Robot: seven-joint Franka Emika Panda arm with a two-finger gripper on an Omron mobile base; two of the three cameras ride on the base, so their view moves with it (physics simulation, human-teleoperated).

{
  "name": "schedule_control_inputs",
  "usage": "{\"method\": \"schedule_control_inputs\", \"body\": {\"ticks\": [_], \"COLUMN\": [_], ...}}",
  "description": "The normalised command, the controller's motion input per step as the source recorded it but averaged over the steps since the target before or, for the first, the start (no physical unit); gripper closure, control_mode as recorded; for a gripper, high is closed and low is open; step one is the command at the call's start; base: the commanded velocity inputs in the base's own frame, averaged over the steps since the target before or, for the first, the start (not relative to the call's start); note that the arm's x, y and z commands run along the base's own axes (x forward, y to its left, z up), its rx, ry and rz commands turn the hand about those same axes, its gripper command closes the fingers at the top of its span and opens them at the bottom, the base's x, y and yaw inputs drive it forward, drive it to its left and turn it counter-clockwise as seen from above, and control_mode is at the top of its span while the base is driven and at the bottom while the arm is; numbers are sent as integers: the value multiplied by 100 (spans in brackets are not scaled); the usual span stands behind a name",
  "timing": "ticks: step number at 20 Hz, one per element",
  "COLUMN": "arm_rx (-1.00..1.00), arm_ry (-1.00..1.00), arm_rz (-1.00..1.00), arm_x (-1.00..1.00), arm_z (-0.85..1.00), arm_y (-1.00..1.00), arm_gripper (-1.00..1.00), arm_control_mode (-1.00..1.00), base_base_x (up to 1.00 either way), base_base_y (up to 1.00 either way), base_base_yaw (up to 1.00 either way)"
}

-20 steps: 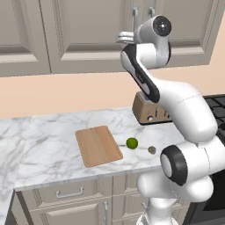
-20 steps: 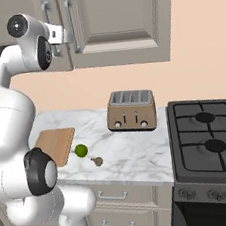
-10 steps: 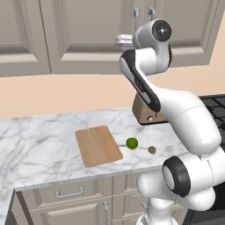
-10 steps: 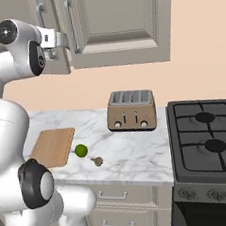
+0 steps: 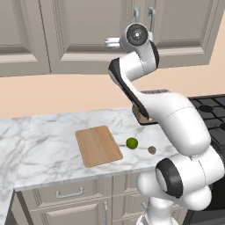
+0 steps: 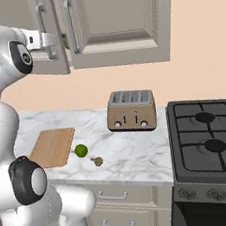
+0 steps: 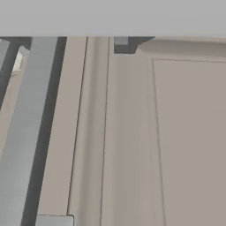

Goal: Open the cabinet. Place the bowl and condiment on the counter. Then place the lime and garlic on the cutting board.

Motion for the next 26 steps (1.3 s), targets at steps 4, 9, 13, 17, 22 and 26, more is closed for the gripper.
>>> {"method": "schedule_control_inputs", "body": {"ticks": [4, 9, 13, 17, 22, 26], "arm_rx": [-5, 0, -2, -6, -8, -9], "arm_ry": [0, 0, 0, 0, 0, 0], "arm_rz": [-11, -9, -8, -9, -9, -9], "arm_x": [-28, -59, -51, -44, -43, -41], "arm_z": [1, 11, 3, 0, 0, 0], "arm_y": [69, 63, 73, 83, 89, 97], "arm_gripper": [100, 100, 100, 100, 100, 100], "arm_control_mode": [-100, -100, -100, -100, -100, -100], "base_base_x": [0, 0, 0, 0, 0, 0], "base_base_y": [0, 0, 0, 0, 0, 0], "base_base_yaw": [0, 0, 0, 0, 0, 0]}}
